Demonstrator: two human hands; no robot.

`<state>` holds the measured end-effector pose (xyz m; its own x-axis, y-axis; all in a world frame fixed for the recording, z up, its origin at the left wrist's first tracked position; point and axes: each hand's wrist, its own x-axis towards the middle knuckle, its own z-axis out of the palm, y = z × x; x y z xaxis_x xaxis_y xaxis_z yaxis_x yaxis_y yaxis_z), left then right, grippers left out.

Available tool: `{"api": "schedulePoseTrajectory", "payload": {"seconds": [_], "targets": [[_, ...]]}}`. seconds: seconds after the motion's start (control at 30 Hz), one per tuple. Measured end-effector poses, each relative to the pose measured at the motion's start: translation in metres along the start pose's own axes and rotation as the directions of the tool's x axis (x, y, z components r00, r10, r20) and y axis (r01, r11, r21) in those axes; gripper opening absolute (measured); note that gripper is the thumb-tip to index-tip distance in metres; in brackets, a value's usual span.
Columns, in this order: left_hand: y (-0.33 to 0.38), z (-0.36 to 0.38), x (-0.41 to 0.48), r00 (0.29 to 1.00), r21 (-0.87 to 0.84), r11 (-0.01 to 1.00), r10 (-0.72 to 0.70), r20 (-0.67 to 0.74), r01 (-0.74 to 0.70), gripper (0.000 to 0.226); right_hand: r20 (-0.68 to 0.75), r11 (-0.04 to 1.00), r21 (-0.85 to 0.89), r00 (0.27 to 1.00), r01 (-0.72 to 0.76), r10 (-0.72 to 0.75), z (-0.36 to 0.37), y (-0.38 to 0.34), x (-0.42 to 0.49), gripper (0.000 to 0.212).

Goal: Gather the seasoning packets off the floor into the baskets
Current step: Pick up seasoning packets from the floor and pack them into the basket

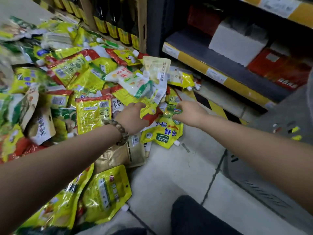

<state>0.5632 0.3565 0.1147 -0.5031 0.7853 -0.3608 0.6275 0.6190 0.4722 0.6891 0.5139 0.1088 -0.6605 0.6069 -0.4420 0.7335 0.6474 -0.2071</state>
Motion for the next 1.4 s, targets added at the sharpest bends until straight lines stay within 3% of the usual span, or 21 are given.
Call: {"api": "schedulePoseTrajectory", "payload": {"seconds": [0.1,0.23,0.3,0.4,0.53,0.6,0.63,0.67,0.77,0.83,0.9,1.0,1.07,1.1,1.13,1.23,1.33,1.4], "targets": [[-0.016,0.014,0.011,0.998,-0.006,0.998,-0.056,-0.019,0.056,0.059,-0.046,0.998,0.051,0.998,0.045,-0.042,0.025,-0.008,0.03,0.05],[-0.036,0.022,0.017,0.991,-0.067,0.993,-0.099,-0.092,0.094,0.049,-0.009,0.981,0.031,0.981,0.192,-0.192,0.058,-0.043,0.057,0.096],[-0.045,0.028,0.016,0.979,-0.122,0.986,-0.133,-0.155,0.114,0.043,0.041,0.972,-0.058,0.974,0.226,-0.224,0.075,-0.063,0.066,0.105],[-0.058,0.04,0.014,0.955,-0.264,0.954,-0.204,-0.214,0.144,0.035,0.021,0.979,-0.065,0.981,0.195,-0.194,0.093,-0.084,0.08,0.094],[-0.071,0.049,0.008,0.958,-0.409,0.898,-0.242,-0.156,0.161,0.031,-0.107,0.972,-0.094,0.968,0.216,-0.226,0.094,-0.089,0.081,0.064],[-0.076,0.048,0.005,0.939,-0.494,0.852,-0.293,-0.179,0.172,0.031,-0.209,0.964,0.044,0.946,0.262,-0.248,0.084,-0.081,0.085,0.054],[-0.078,0.048,0.004,0.924,-0.567,0.805,-0.333,-0.187,0.175,0.031,-0.257,0.942,0.195,0.941,0.273,-0.22,0.078,-0.077,0.085,0.052],[-0.078,0.046,0.002,0.909,-0.65,0.739,-0.375,-0.18,0.176,0.031,-0.279,0.884,0.384,0.946,0.265,-0.162,0.072,-0.073,0.085,0.05],[-0.082,0.045,-0.001,0.89,-0.837,0.52,-0.446,-0.095,0.171,0.031,-0.189,0.543,0.816,0.979,0.198,-0.074,0.055,-0.066,0.064,0.042],[-0.082,0.047,-0.004,0.892,-0.894,0.422,-0.447,-0.061,0.151,0.028,-0.105,0.297,0.944,0.984,0.143,-0.142,0.048,-0.064,0.044,0.043],[-0.078,0.048,-0.005,0.899,-0.954,0.258,-0.438,0.025,0.153,0.034,-0.063,0.073,0.994,0.968,0.083,-0.245,0.041,-0.064,0.031,0.042],[-0.072,0.047,-0.008,0.944,-0.991,-0.046,-0.302,0.137,0.129,0.055,-0.005,-0.094,0.995,0.936,-0.03,-0.351,0.042,-0.065,0.026,0.042],[-0.071,0.046,-0.01,0.965,-0.973,-0.21,-0.221,0.142,0.095,0.071,0.056,-0.14,0.982,0.911,-0.124,-0.408,0.048,-0.064,0.024,0.044],[-0.072,0.045,-0.01,0.967,-0.965,-0.246,-0.207,0.147,0.094,0.073,0.087,-0.138,0.977,0.9,-0.16,-0.428,0.053,-0.065,0.025,0.047],[-0.072,0.046,-0.012,0.965,-0.969,-0.223,-0.213,0.15,0.101,0.065,0.117,-0.116,0.976,0.889,-0.186,-0.442,0.058,-0.065,0.025,0.049],[-0.078,0.046,-0.017,0.94,-0.996,-0.011,-0.33,0.091,0.093,0.027,0.211,0.032,0.976,0.891,-0.216,-0.402,0.072,-0.069,0.03,0.047],[-0.092,0.045,-0.022,0.9,-0.981,0.155,-0.434,0.035,0.113,0.039,0.265,0.247,0.95,0.911,-0.19,-0.317,0.084,-0.082,0.035,0.034],[-0.097,0.045,-0.025,0.882,-0.974,0.194,-0.471,0.016,0.121,0.044,0.206,0.297,0.947,0.944,-0.125,-0.257,0.093,-0.094,0.037,0.023]]}}
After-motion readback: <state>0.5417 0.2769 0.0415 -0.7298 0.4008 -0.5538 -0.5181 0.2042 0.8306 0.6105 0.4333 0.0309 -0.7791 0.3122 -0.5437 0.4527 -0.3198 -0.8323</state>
